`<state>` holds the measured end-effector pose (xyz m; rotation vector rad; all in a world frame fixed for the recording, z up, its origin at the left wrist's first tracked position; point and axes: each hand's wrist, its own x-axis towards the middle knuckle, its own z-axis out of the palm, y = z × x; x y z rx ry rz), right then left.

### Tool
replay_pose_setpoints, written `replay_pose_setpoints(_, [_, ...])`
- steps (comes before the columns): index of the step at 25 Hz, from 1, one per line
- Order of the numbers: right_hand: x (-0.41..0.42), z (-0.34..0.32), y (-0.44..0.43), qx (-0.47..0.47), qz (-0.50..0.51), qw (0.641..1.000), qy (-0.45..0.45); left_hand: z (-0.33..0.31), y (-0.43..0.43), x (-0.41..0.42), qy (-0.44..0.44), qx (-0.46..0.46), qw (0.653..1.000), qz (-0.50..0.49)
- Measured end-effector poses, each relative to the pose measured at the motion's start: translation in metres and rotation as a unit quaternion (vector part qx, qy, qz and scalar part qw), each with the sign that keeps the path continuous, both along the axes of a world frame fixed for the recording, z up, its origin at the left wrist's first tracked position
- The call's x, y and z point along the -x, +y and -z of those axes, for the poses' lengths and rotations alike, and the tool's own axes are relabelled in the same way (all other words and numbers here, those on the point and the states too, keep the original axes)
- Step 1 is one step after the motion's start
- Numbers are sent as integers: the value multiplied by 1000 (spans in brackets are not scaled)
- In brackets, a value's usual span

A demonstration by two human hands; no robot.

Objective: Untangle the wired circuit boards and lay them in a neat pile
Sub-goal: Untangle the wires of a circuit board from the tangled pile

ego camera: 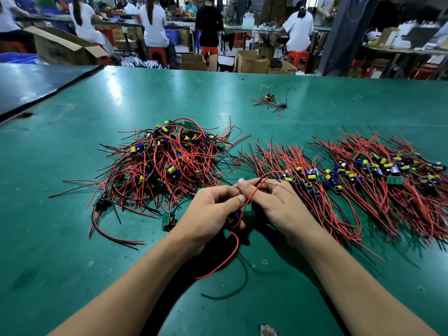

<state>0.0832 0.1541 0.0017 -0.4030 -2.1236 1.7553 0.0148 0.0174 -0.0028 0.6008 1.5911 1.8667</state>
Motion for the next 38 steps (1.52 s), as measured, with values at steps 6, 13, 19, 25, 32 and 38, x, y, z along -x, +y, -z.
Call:
replay_pose_setpoints(6, [2, -4, 1, 123, 74, 987, 73, -2, -1, 3, -20, -10, 1000, 16])
replay_pose_setpoints(13, [1, -17, 11, 332, 37, 943, -10, 0, -4, 6, 0, -5, 999, 36])
replay_pose_setpoints(19, [2, -7, 13, 209, 29, 978, -1, 3, -4, 10, 4, 3, 1000, 16])
replay_pose_setpoints(25, [-2, -1, 1, 22, -10, 999, 21, 5, -5, 11, -8, -8, 999, 36])
replay_pose_setpoints(32, [2, -4, 10, -13, 96, 994, 46, 2, -6, 10, -5, -10, 997, 77])
replay_pose_setpoints(38, [4, -6, 12, 165, 104, 976, 97, -1, -5, 7, -8, -8, 996, 87])
